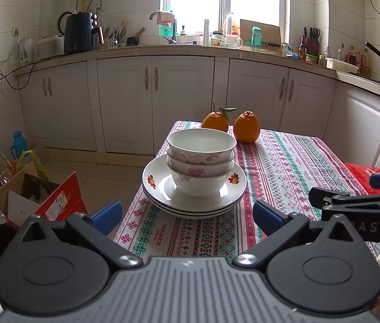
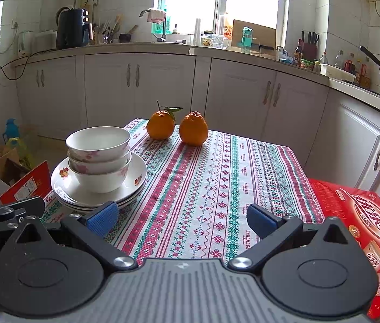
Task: Organize plates and bowls
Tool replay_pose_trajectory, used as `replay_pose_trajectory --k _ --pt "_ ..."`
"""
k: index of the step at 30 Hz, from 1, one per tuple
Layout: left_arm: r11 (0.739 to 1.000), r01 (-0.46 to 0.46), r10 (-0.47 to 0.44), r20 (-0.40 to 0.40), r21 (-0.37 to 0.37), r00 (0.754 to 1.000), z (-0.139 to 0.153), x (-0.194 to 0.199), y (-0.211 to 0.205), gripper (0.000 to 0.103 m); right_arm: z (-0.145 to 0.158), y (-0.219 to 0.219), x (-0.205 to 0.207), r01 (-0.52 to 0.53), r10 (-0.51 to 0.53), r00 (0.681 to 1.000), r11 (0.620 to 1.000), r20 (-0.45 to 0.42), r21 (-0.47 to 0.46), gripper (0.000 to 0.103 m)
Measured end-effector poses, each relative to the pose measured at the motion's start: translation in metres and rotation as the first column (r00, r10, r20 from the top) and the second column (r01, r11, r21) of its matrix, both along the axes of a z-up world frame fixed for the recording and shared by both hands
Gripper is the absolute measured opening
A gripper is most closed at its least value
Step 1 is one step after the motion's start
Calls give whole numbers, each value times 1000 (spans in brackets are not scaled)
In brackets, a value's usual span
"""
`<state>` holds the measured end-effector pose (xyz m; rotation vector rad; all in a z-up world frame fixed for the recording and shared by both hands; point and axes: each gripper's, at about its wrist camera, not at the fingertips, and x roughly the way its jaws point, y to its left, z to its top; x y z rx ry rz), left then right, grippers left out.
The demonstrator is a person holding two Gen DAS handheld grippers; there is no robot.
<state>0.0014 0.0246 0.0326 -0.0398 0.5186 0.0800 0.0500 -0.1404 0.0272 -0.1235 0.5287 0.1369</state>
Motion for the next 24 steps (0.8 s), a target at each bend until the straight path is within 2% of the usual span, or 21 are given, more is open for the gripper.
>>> replay_pose_trajectory --k 24 --pt "1000 -3 3 3 2 1000 3 -1 -1 102 2 -1 -1 6 -6 1000 1000 5 2 103"
